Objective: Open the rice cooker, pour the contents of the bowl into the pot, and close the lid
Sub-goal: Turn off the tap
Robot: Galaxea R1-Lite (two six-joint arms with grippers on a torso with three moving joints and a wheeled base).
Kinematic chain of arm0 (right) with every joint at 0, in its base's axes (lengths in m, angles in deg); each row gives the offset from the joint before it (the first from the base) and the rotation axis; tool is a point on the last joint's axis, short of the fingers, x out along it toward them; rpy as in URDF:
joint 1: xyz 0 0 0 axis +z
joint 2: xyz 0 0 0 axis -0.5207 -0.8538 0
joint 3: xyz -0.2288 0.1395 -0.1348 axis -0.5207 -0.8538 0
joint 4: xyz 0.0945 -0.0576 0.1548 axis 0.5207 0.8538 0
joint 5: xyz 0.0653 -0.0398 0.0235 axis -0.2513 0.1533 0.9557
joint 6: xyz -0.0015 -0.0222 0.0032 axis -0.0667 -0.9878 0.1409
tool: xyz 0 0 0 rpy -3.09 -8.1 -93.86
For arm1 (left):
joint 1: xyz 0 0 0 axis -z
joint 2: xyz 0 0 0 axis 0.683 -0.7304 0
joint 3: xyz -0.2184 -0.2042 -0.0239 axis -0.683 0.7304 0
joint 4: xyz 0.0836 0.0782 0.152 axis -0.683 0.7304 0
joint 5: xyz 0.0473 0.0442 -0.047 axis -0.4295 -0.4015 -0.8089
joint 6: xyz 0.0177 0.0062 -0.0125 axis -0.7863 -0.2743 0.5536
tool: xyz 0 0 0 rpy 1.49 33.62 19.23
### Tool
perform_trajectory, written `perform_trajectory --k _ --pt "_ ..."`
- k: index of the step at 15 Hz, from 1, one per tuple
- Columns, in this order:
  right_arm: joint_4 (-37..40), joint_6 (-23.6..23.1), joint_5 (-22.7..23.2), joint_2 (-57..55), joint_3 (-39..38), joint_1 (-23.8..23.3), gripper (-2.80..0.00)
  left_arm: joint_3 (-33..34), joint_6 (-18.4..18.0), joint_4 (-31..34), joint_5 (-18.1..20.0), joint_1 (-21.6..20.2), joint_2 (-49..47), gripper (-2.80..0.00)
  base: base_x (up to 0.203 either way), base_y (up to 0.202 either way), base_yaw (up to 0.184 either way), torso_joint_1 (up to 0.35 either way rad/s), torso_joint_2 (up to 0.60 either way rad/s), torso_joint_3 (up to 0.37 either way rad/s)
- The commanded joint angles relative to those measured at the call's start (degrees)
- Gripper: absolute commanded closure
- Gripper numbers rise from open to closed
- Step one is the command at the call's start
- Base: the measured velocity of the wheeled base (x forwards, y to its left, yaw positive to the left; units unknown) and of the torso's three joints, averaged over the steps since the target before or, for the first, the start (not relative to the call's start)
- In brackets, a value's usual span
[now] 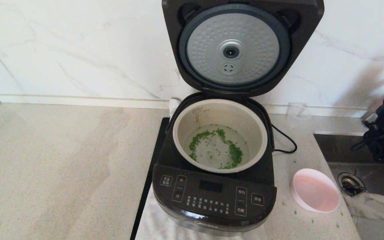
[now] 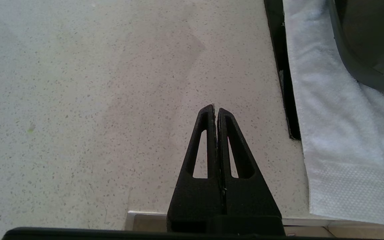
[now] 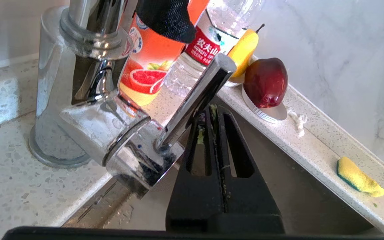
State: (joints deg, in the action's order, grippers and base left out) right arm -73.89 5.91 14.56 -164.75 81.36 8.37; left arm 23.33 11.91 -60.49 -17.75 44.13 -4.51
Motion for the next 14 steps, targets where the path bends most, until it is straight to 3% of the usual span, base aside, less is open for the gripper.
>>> perform_trajectory --k 1,8,14 --pt "-0.8 -0.4 -0.2 0.0 0.0 0.1 0.00 0.0 0.0 0.0 0.0 0.0 0.0 0.00 0.000 0.000 0.000 0.000 0.00 0.000" --pt "-1.3 -1.6 -0.2 0.5 -0.1 0.5 0.00 0.0 0.0 0.0 0.0 0.0 0.1 0.00 0.000 0.000 0.000 0.000 0.00 0.000" --pt "-9.0 -1.3 0.9 17.6 -22.9 2.9 0.00 0.0 0.0 0.0 0.0 0.0 0.0 0.00 0.000 0.000 0.000 0.000 0.00 0.000"
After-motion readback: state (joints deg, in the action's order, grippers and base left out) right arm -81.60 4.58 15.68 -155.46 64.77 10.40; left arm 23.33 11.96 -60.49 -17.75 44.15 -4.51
